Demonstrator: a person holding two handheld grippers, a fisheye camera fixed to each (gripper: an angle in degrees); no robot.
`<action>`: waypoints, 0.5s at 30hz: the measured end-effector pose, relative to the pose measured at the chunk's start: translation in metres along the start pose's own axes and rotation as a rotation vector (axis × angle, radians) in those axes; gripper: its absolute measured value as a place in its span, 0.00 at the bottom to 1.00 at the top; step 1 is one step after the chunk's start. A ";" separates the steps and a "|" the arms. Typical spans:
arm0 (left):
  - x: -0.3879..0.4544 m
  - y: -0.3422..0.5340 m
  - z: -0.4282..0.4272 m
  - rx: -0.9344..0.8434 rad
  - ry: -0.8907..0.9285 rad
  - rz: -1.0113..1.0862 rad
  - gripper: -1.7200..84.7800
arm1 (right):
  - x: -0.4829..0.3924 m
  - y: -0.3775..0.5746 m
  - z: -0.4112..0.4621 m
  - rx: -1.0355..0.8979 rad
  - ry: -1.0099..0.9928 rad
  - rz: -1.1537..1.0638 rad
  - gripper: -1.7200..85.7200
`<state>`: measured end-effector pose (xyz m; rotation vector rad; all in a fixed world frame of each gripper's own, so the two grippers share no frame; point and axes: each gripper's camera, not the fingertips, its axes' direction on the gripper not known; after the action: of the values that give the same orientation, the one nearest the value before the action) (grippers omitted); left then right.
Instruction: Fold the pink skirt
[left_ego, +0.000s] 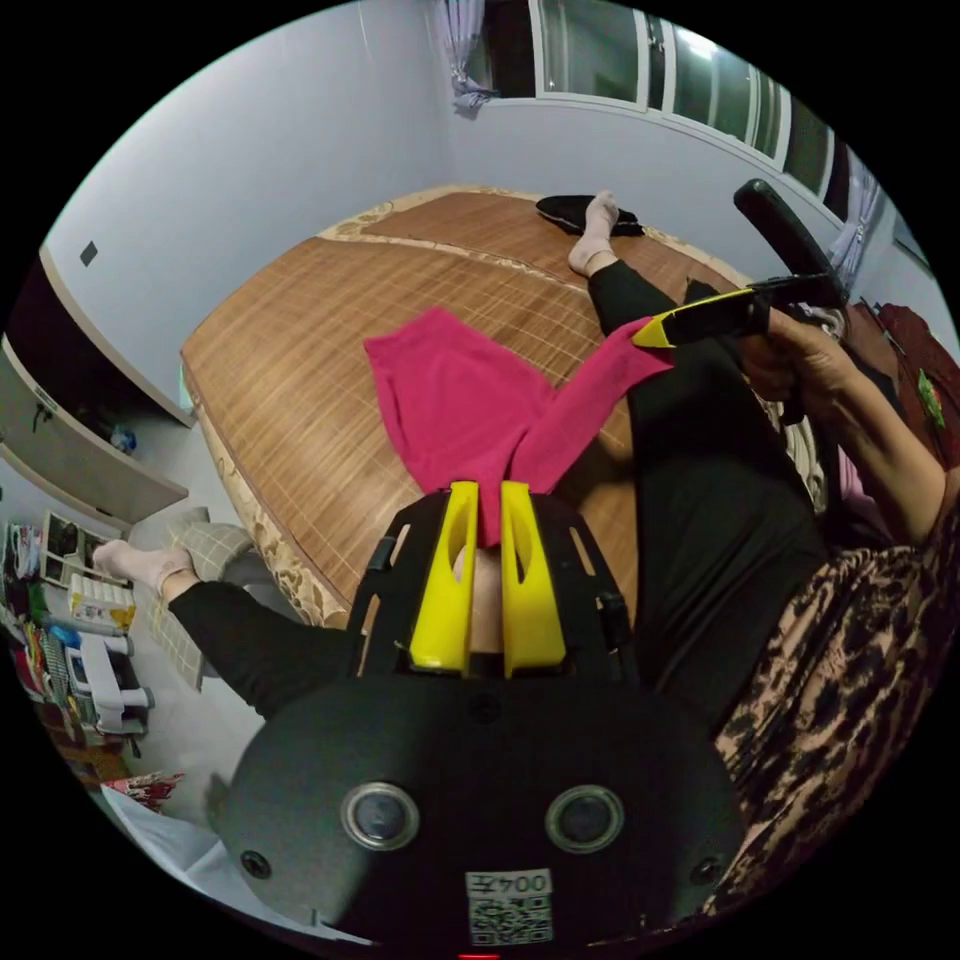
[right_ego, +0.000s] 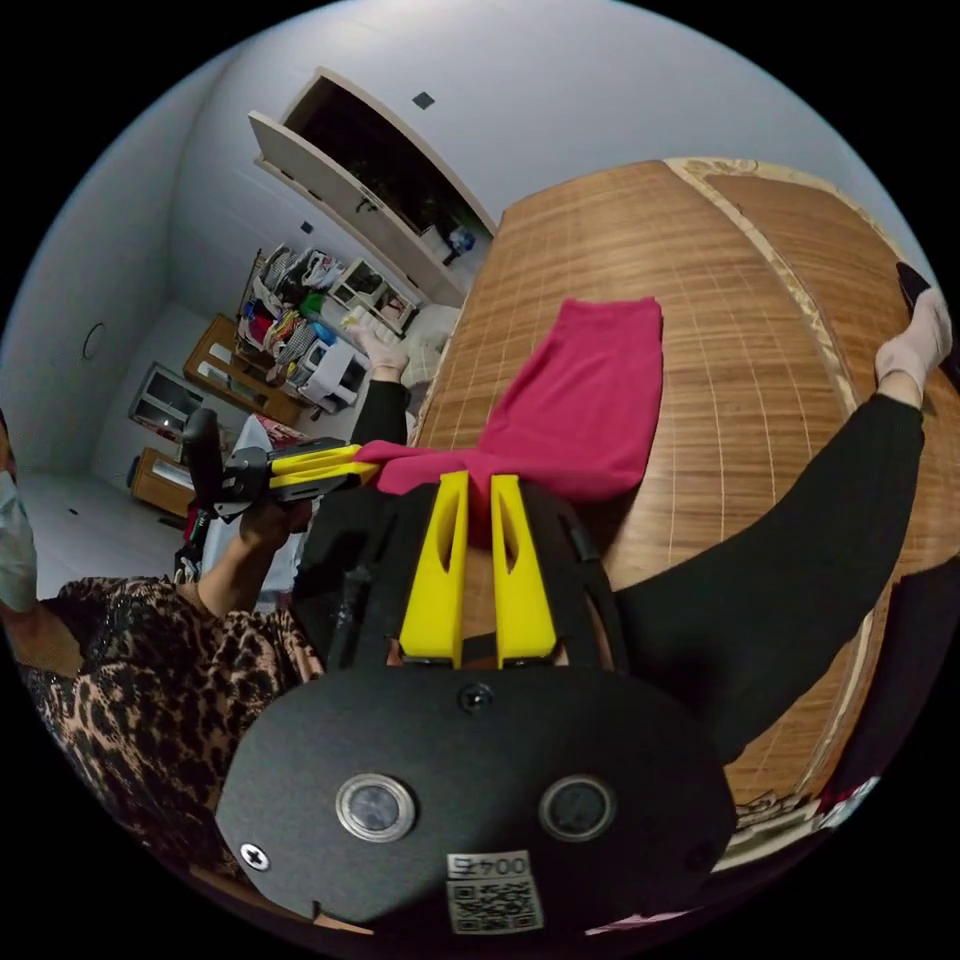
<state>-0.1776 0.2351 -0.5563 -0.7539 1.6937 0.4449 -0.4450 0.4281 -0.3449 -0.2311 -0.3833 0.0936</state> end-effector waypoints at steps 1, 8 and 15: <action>-0.003 -0.006 0.001 0.003 -0.007 -0.002 0.03 | 0.000 -0.006 -0.002 0.006 0.004 -0.006 0.08; -0.046 -0.081 0.032 0.017 -0.078 -0.042 0.04 | 0.015 -0.091 -0.018 0.028 0.032 -0.046 0.08; -0.086 -0.149 0.082 -0.019 -0.128 -0.054 0.04 | 0.047 -0.174 -0.019 0.012 0.020 -0.019 0.08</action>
<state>-0.0059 0.2022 -0.4802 -0.7671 1.5479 0.4622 -0.3858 0.2616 -0.3029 -0.2169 -0.3653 0.0750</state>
